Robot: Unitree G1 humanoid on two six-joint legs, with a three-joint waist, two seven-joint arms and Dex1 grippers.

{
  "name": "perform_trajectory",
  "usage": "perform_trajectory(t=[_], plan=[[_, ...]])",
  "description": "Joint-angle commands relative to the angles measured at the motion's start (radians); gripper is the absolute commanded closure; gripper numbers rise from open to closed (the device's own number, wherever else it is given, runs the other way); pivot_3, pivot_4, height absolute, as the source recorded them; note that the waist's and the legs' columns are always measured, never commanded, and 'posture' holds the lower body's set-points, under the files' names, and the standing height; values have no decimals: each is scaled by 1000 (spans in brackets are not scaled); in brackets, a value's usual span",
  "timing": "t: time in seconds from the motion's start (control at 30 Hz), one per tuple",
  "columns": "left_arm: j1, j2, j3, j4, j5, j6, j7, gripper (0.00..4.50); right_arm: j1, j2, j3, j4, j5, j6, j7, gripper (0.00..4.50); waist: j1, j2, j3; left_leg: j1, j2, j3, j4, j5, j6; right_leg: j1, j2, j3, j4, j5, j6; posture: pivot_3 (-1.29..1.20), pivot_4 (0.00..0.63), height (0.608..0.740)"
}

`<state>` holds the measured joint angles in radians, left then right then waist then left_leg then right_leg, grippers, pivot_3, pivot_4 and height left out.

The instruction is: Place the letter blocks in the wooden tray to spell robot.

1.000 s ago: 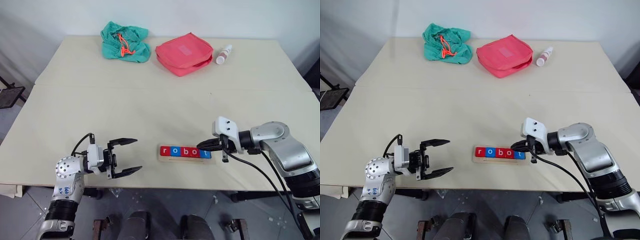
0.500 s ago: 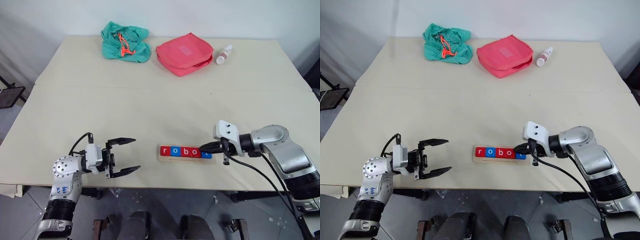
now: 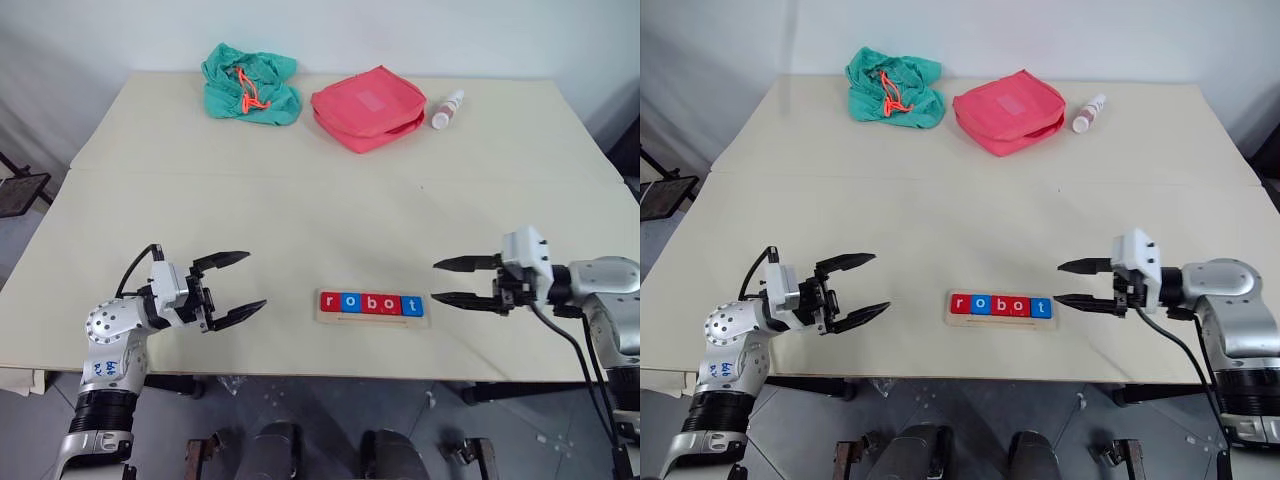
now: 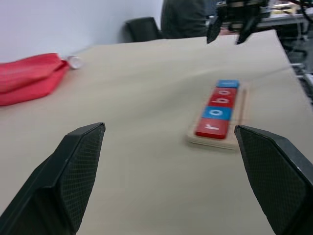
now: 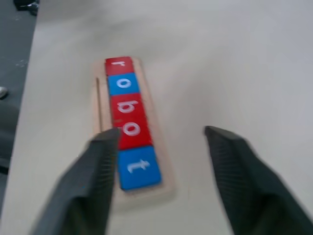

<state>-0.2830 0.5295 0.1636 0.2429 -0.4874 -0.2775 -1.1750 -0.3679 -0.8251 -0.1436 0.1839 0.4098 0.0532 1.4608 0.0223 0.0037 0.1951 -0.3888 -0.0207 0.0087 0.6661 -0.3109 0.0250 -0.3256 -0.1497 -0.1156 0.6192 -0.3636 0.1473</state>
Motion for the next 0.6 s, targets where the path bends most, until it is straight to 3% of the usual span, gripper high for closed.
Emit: perform_trajectory(t=[0.03,0.07,0.4,0.6], plan=[[0,13,50,-26,-17,7,39,0,1,-28,-70,171,24,-161,104,219,1,0,0,0,0,0,0,0,0,0,0,0,0,0,0,0,150,740],[7,13,62,-28,-23,1,42,0,3,-27,-83,229,34,-199,130,44,0,0,0,0,0,0,0,0,0,0,0,0,0,0,0,0,150,740],[19,12,138,7,-97,32,-11,0,9,-74,12,474,282,-399,154,44,-3,0,0,1,1,1,0,0,0,1,0,-1,-1,0,0,0,150,740],[28,6,153,14,-123,61,-29,0,9,-91,46,513,376,-398,154,44,0,0,0,1,1,1,0,0,0,2,0,-1,-1,0,0,0,150,740]])
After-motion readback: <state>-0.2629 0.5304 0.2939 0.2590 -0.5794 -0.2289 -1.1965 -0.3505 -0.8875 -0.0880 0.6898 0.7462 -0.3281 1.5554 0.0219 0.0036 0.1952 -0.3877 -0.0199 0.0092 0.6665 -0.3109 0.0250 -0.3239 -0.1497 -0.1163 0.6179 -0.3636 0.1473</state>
